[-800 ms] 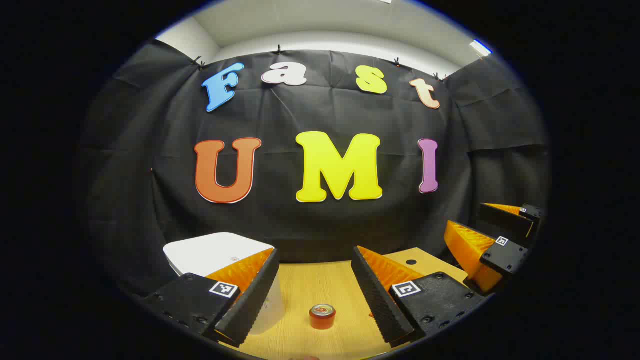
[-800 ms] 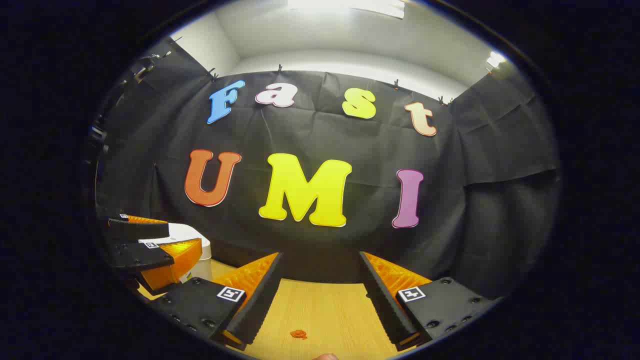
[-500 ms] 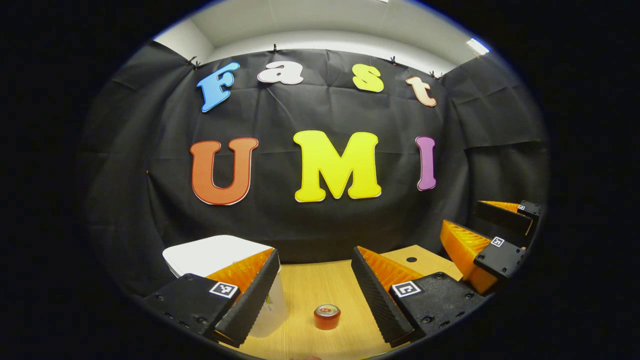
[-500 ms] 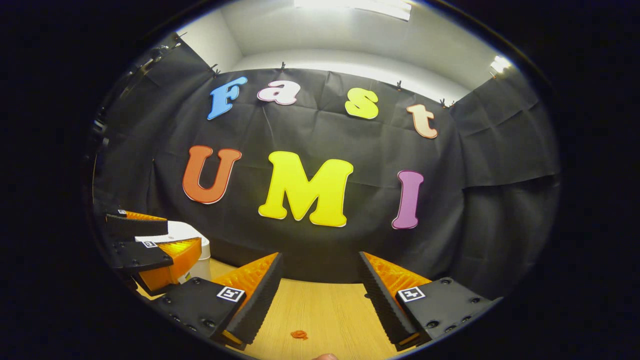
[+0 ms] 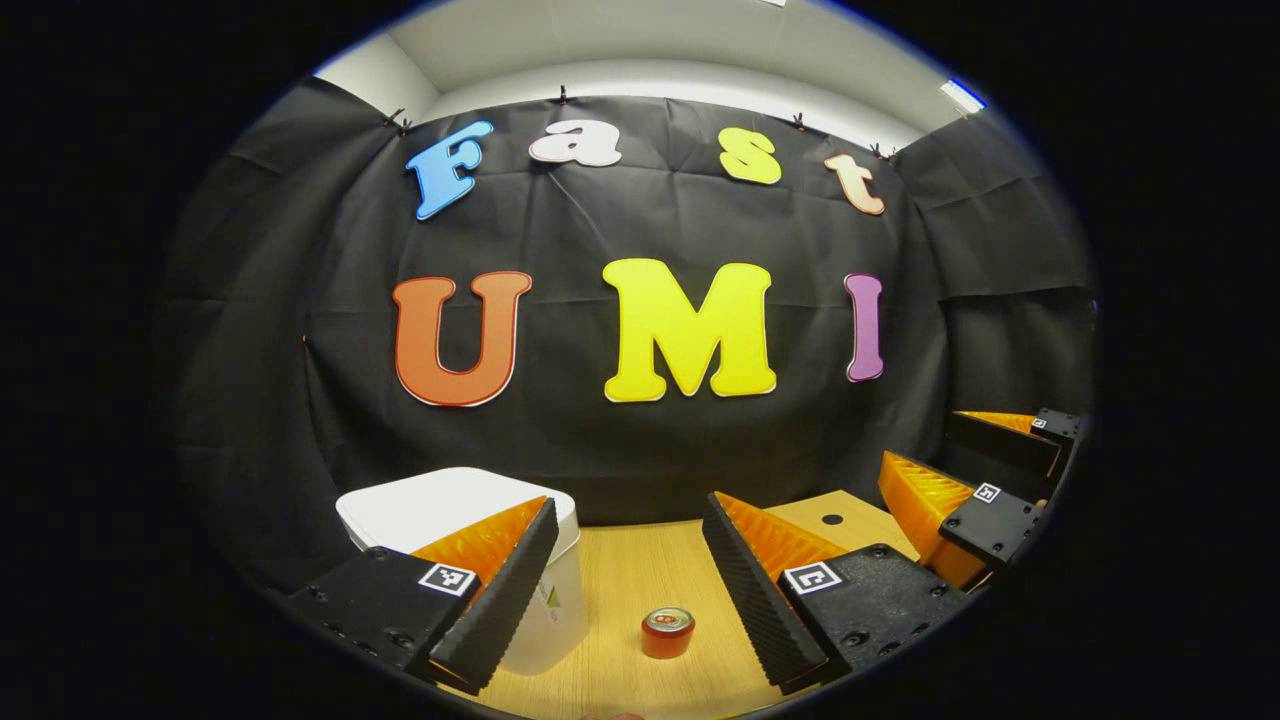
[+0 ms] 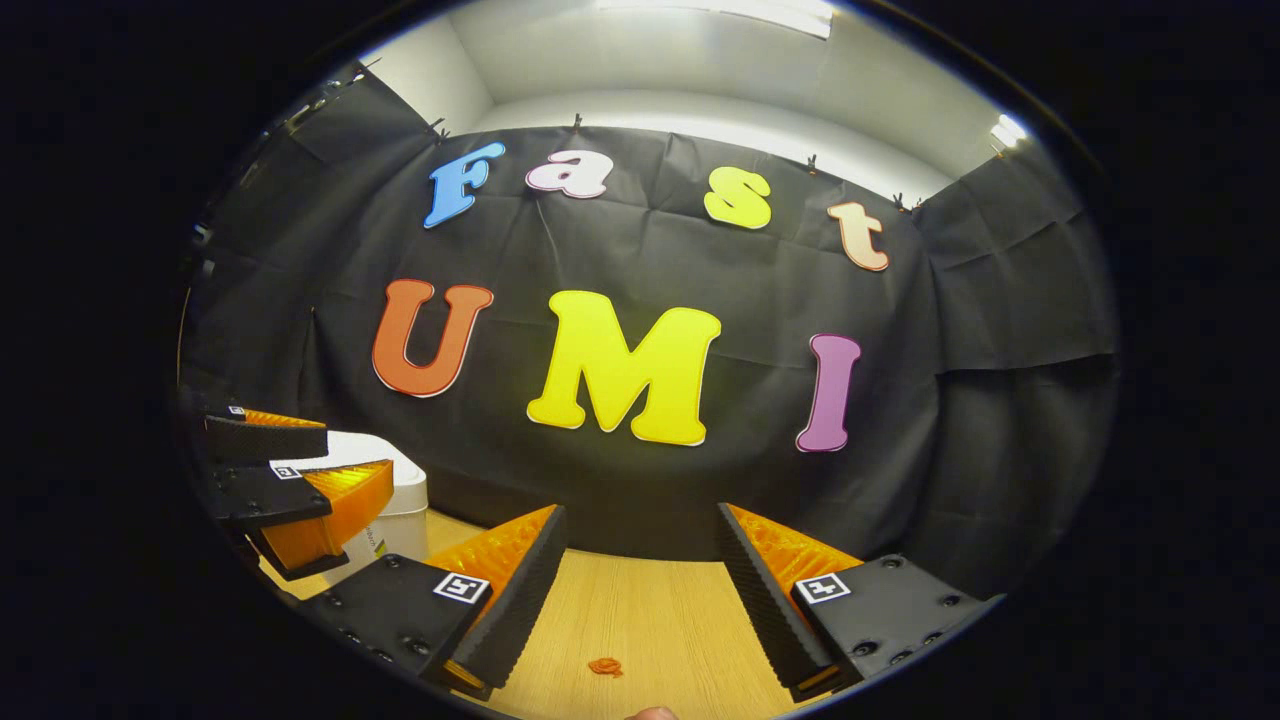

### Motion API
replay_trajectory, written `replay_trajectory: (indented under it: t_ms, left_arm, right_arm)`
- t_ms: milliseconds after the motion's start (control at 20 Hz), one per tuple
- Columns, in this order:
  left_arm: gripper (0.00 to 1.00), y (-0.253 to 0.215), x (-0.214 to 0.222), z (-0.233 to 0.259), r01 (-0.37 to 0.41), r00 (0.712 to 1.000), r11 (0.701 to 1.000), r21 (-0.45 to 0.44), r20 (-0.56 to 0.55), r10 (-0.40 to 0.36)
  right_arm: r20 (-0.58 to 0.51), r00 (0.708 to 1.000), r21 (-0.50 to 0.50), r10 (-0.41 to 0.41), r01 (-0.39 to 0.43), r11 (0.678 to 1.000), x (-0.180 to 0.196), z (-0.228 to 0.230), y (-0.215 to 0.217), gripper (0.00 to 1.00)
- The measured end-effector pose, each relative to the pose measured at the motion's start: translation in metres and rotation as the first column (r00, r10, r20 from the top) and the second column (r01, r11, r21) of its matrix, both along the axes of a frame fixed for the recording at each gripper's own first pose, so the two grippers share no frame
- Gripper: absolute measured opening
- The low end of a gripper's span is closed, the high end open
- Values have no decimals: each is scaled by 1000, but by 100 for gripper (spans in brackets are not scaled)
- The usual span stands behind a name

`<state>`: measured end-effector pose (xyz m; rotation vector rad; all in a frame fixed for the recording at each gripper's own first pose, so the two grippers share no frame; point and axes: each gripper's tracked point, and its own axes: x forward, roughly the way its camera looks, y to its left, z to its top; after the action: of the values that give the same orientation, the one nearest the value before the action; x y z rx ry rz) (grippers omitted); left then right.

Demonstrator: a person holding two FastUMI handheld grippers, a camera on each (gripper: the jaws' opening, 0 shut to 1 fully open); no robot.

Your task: Press the lid of the desktop garbage bin to open it, pick up the crumpled paper on the desktop and throw it into the bin, then pick up the pop can on the desktop and drop it into the bin, and finally close the garbage bin lid.

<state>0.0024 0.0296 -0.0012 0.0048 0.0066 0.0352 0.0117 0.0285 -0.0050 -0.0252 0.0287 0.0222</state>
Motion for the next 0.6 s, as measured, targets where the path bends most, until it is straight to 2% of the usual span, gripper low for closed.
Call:
replay_trajectory:
  t_ms: [200, 600]
  left_arm:
    - [96, 8, 1, 5, -37, 999, 999, 14, 18, 36]
    - [95, 21, 16, -1, -41, 999, 999, 7, -23, 41]
  right_arm:
    - [-1, 1000, -1, 26, -26, 1000, 1, -1, 4, 95]
    - [-19, 999, -22, 26, -26, 999, 2, -6, 4, 95]
